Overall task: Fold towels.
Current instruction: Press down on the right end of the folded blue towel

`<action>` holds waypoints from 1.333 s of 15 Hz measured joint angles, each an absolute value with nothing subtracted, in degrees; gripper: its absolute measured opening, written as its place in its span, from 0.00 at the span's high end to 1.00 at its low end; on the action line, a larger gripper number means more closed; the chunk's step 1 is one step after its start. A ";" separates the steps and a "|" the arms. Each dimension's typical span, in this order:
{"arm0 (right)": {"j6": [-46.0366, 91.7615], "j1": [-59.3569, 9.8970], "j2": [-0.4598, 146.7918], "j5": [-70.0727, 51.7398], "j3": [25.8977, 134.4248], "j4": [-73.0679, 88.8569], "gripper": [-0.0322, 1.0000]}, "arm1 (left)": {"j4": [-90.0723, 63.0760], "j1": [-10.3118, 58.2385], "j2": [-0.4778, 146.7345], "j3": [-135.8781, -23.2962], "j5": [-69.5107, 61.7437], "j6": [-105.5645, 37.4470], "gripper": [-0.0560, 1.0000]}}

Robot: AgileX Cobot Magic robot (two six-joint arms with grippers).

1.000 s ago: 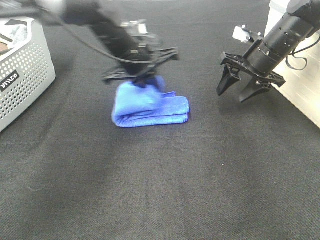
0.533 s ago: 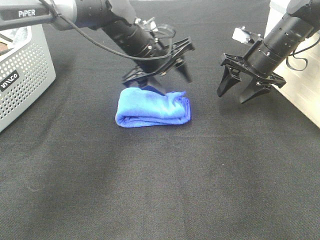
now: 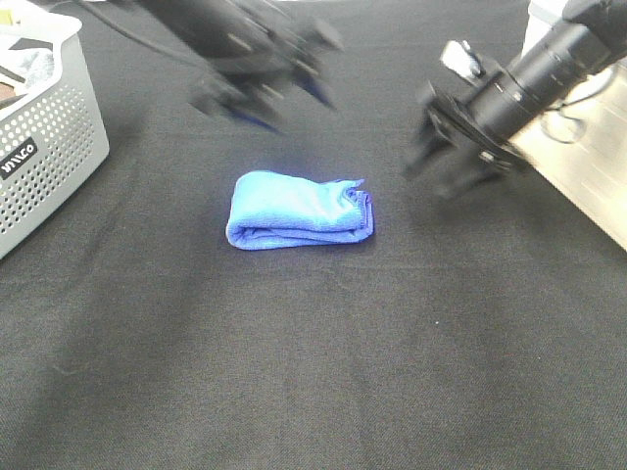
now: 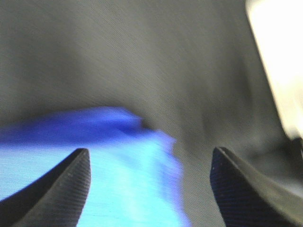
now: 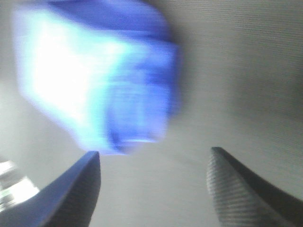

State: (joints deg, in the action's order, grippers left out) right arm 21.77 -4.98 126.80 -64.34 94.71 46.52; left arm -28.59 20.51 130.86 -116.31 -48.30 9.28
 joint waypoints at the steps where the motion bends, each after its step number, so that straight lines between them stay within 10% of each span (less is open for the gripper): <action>1: 23.20 -6.42 126.80 -64.69 94.71 49.16 0.37 | -27.79 19.08 130.75 -116.31 -49.50 9.28 0.30; 7: 27.33 -18.56 128.29 -56.32 94.82 60.10 0.38 | -26.64 15.30 130.75 -116.31 -53.34 9.28 0.30; 20: 22.98 -11.86 134.36 -50.76 95.00 51.17 0.38 | -25.67 15.18 130.75 -116.31 -54.66 9.28 0.30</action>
State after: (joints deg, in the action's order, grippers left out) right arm 22.98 -11.86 134.36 -50.76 95.00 51.17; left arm -25.67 15.18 130.75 -116.31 -54.66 9.28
